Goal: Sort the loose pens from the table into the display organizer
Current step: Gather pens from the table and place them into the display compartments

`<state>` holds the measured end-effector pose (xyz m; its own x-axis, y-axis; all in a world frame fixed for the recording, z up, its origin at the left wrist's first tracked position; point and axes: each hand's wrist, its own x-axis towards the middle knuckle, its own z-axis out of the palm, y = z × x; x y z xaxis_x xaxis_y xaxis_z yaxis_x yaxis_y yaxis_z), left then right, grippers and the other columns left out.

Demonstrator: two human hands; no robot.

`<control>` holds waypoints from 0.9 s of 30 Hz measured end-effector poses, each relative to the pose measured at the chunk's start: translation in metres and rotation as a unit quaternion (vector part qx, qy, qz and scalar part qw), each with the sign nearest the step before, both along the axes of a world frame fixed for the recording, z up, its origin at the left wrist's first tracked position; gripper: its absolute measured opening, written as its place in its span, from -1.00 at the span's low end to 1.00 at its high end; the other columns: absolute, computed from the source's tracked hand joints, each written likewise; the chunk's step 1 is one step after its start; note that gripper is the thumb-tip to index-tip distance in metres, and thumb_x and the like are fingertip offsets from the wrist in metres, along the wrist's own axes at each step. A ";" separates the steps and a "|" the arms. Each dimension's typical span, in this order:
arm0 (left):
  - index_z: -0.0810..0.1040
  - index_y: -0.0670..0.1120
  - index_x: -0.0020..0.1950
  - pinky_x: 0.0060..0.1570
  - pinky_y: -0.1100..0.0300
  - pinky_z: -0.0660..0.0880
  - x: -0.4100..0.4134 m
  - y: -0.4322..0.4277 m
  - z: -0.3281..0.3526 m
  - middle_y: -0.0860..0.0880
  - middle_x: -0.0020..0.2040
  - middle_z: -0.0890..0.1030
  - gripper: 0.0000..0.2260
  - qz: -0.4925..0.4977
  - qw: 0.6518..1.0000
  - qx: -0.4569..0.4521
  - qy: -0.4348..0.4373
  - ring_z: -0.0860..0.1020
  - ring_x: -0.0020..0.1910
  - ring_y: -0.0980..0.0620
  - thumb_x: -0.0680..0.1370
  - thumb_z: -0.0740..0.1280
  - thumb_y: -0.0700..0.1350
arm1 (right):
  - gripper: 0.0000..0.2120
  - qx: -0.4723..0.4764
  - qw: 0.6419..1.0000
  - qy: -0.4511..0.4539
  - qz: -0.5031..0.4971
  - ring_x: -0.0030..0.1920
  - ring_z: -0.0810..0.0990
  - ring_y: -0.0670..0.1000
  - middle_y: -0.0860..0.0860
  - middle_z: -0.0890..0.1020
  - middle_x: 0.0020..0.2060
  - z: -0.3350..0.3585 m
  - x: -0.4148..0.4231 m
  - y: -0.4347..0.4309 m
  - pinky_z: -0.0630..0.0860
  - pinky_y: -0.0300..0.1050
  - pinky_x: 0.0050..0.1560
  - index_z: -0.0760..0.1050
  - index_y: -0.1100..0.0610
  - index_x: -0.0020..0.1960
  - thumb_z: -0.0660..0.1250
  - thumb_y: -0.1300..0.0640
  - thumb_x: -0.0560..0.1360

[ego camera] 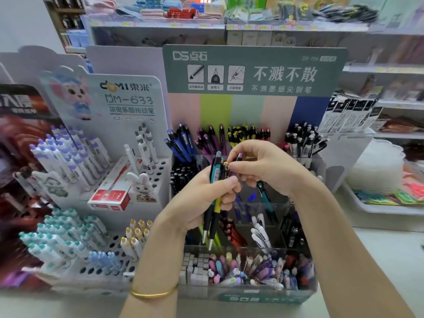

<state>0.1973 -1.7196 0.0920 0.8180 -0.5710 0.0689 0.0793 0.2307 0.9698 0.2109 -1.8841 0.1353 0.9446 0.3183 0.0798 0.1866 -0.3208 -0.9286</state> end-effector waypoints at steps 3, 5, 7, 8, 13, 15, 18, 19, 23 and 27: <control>0.44 -0.20 0.02 -0.45 0.31 0.34 0.000 0.001 0.002 -0.04 -0.25 0.50 -0.88 -0.011 1.000 -0.014 0.005 0.36 -0.42 0.12 0.49 0.28 -0.23 | -0.92 0.027 0.999 0.020 0.008 -0.47 0.45 -0.07 0.03 0.51 -0.45 -0.002 0.003 0.001 0.39 -0.24 -0.50 0.55 0.17 -0.08 0.32 0.31 0.53; 0.43 -0.19 0.04 -0.45 0.31 0.33 0.000 0.002 0.003 -0.04 -0.25 0.50 -0.86 -0.018 1.000 -0.018 0.003 0.35 -0.43 0.12 0.50 0.28 -0.24 | -0.96 0.013 0.999 0.029 0.023 -0.49 0.41 -0.07 0.04 0.49 -0.46 -0.002 0.004 0.000 0.33 -0.24 -0.51 0.56 0.16 -0.08 0.34 0.25 0.53; 0.42 -0.18 0.09 -0.45 0.30 0.32 0.001 0.003 0.003 -0.04 -0.25 0.51 -0.83 -0.024 1.000 -0.014 -0.004 0.35 -0.43 0.12 0.52 0.27 -0.24 | -0.96 0.009 0.998 0.037 0.044 -0.49 0.38 -0.05 0.07 0.48 -0.46 -0.002 0.005 0.000 0.29 -0.24 -0.50 0.56 0.19 -0.10 0.39 0.22 0.49; 0.42 -0.19 0.11 -0.44 0.30 0.33 0.001 0.003 0.003 -0.04 -0.24 0.51 -0.82 -0.027 1.000 -0.013 -0.005 0.35 -0.42 0.12 0.52 0.27 -0.23 | -0.95 0.013 0.998 0.039 0.053 -0.47 0.39 -0.02 0.08 0.48 -0.46 -0.002 0.006 0.000 0.28 -0.23 -0.50 0.56 0.21 -0.11 0.40 0.23 0.48; 0.44 -0.21 0.19 -0.42 0.28 0.41 0.002 0.010 0.001 -0.09 -0.11 0.58 -0.77 -0.047 0.997 -0.038 0.041 0.45 -0.35 0.08 0.57 0.24 -0.16 | -0.93 0.092 0.995 0.037 0.034 -0.45 0.41 -0.03 0.08 0.49 -0.42 0.007 0.014 -0.011 0.34 -0.28 -0.49 0.52 0.24 -0.15 0.32 0.34 0.50; 0.43 -0.22 0.20 -0.50 0.33 0.36 0.002 0.013 0.000 -0.06 -0.13 0.58 -0.75 -0.045 0.997 -0.039 0.055 0.40 -0.40 0.12 0.56 0.24 -0.16 | -0.94 0.134 0.990 0.041 0.024 -0.42 0.41 -0.04 0.12 0.47 -0.37 0.012 0.015 -0.016 0.36 -0.29 -0.46 0.49 0.27 -0.10 0.27 0.37 0.52; 0.42 -0.22 0.20 -0.53 0.35 0.27 0.002 0.009 0.002 -0.03 -0.19 0.51 -0.76 0.018 1.000 0.001 0.022 0.33 -0.43 0.14 0.56 0.27 -0.18 | -0.78 0.179 0.982 0.058 -0.027 -0.39 0.47 -0.05 0.13 0.50 -0.23 0.011 0.013 -0.009 0.45 -0.26 -0.44 0.42 0.33 0.12 0.30 0.24 0.53; 0.42 -0.21 0.20 -0.52 0.33 0.26 0.002 0.007 0.004 -0.03 -0.21 0.48 -0.78 0.049 0.998 0.024 0.008 0.33 -0.43 0.13 0.58 0.28 -0.20 | -0.62 0.168 0.983 0.052 -0.062 -0.40 0.49 -0.06 0.13 0.53 -0.19 0.007 0.012 -0.005 0.47 -0.25 -0.44 0.39 0.33 0.19 0.36 0.12 0.49; 0.42 -0.01 0.14 -0.45 0.24 0.20 0.002 -0.003 0.009 0.00 -0.29 0.38 -0.84 0.114 0.987 0.104 -0.035 0.32 -0.39 0.11 0.62 0.27 -0.23 | -0.64 0.045 0.983 -0.064 -0.163 -0.45 0.49 -0.14 0.10 0.60 -0.21 -0.005 0.002 0.012 0.37 -0.33 -0.49 0.46 0.15 0.06 0.47 -0.03 0.41; 0.40 0.02 0.19 -0.45 0.26 0.24 0.002 -0.009 0.011 0.04 -0.30 0.40 -0.81 0.114 0.988 0.096 -0.030 0.33 -0.38 0.11 0.62 0.27 -0.20 | -0.89 0.044 0.986 -0.073 -0.140 -0.44 0.50 -0.11 0.11 0.61 -0.29 0.000 0.006 0.014 0.33 -0.28 -0.50 0.47 0.16 -0.04 0.39 0.18 0.51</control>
<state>0.1996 -1.7281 0.1030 0.9250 -0.3789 0.0301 -0.0131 0.0472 0.9988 0.2173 -1.8702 0.1356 0.9710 0.0321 0.2369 0.2356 -0.2980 -0.9251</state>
